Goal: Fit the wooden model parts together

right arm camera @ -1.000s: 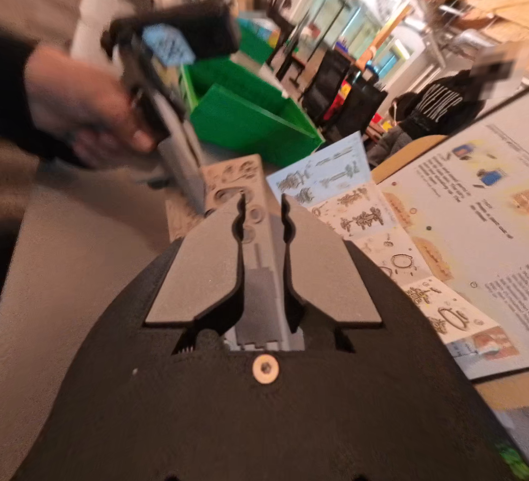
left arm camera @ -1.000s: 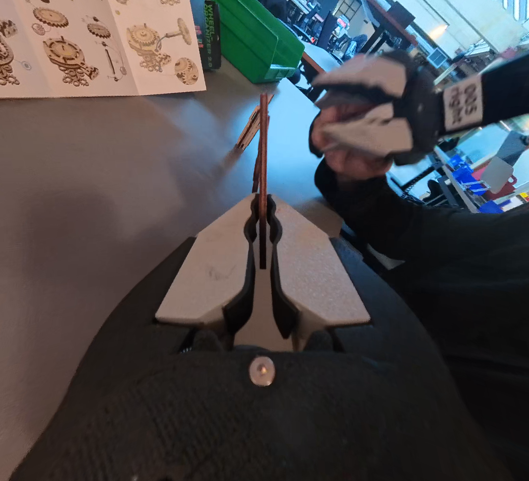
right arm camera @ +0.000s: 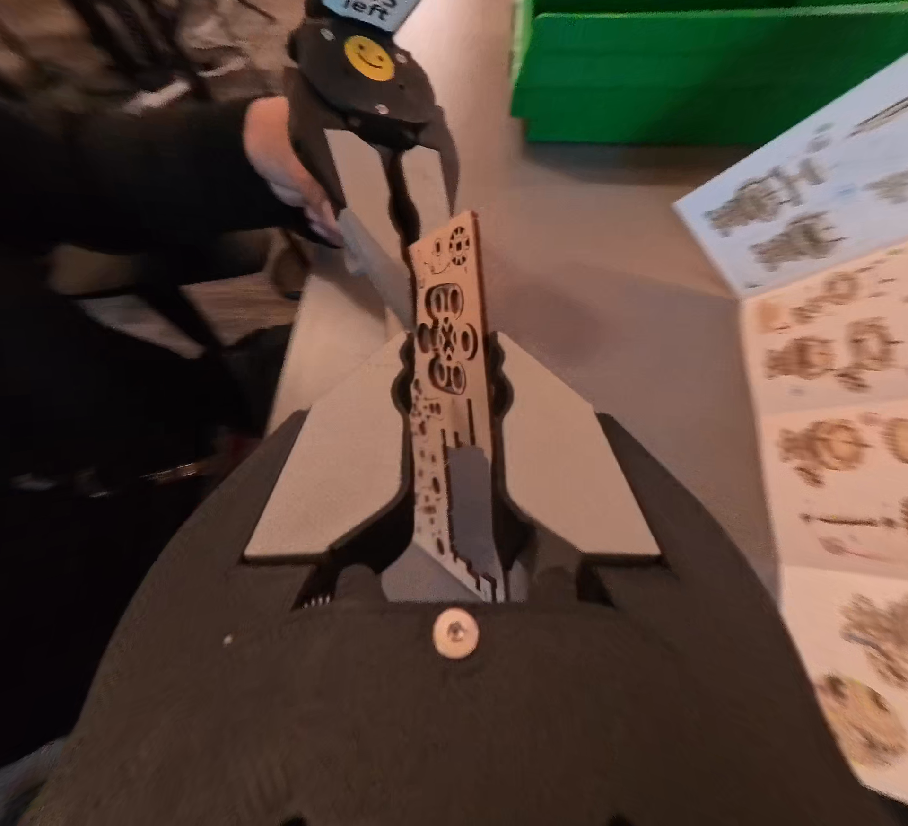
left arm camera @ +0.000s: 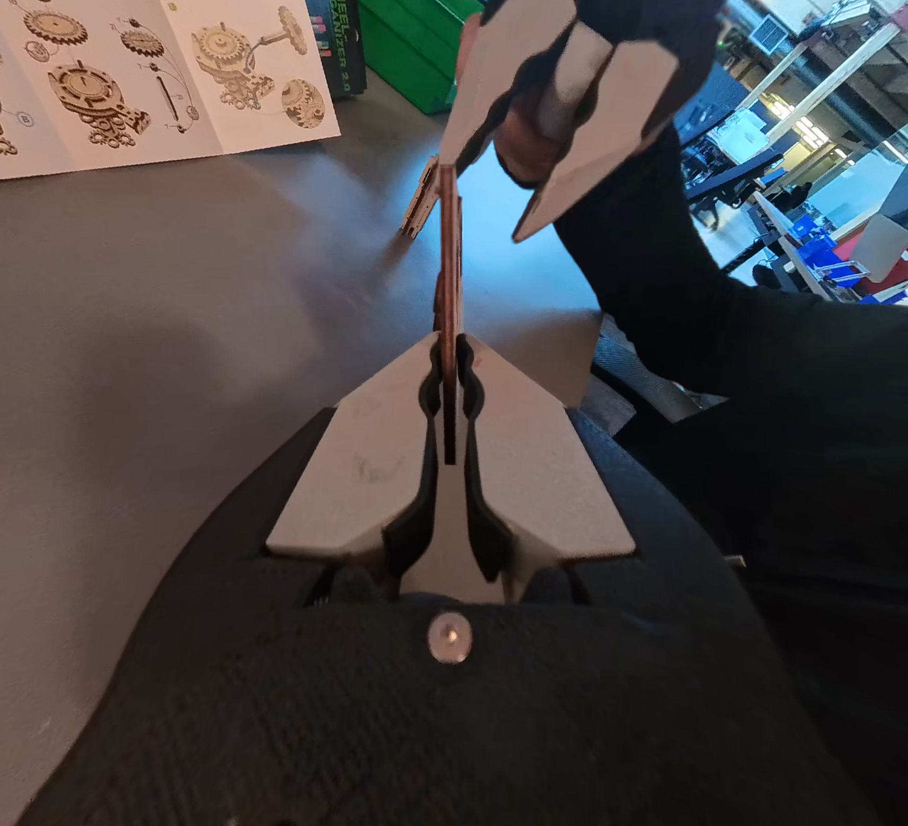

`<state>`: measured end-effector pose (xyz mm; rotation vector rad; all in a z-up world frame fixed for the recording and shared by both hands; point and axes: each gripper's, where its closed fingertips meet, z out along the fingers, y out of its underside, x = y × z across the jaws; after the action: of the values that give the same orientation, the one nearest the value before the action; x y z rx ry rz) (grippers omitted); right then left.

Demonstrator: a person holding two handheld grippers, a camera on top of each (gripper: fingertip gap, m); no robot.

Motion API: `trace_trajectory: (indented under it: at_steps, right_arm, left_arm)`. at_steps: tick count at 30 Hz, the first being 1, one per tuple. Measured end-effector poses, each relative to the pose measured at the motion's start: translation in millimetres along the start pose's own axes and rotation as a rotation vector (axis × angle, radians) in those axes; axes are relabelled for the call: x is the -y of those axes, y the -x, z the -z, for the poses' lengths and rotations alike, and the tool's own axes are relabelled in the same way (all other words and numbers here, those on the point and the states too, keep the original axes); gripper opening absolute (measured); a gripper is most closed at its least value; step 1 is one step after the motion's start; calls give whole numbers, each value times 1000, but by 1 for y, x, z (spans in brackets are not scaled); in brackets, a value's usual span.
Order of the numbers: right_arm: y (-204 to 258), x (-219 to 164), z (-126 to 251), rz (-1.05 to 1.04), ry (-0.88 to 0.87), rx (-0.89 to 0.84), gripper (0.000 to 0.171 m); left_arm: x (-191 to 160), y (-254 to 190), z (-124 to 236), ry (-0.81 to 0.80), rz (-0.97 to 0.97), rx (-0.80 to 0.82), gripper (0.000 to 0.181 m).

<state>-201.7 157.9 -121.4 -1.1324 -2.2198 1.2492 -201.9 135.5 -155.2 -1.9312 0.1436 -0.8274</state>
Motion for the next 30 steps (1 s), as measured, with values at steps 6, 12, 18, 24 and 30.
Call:
trace_trajectory:
  at_steps: [6, 12, 18, 24, 30]
  right_arm:
    - [18, 7, 12, -225, 67, 378, 28]
    - [44, 9, 8, -203, 86, 513, 32]
    - [45, 11, 6, -253, 41, 533, 28]
    - [45, 9, 4, -254, 47, 500, 23]
    - [29, -14, -14, -17, 238, 192, 22]
  left_arm:
    - [1, -11, 3, 18, -80, -34, 1]
    - [-2, -20, 8, 33, -141, -86, 2]
    - [1, -19, 10, 18, -154, -61, 3]
    - [0, -22, 9, 18, -118, -72, 3]
    - [6, -19, 7, -23, -26, -106, 1]
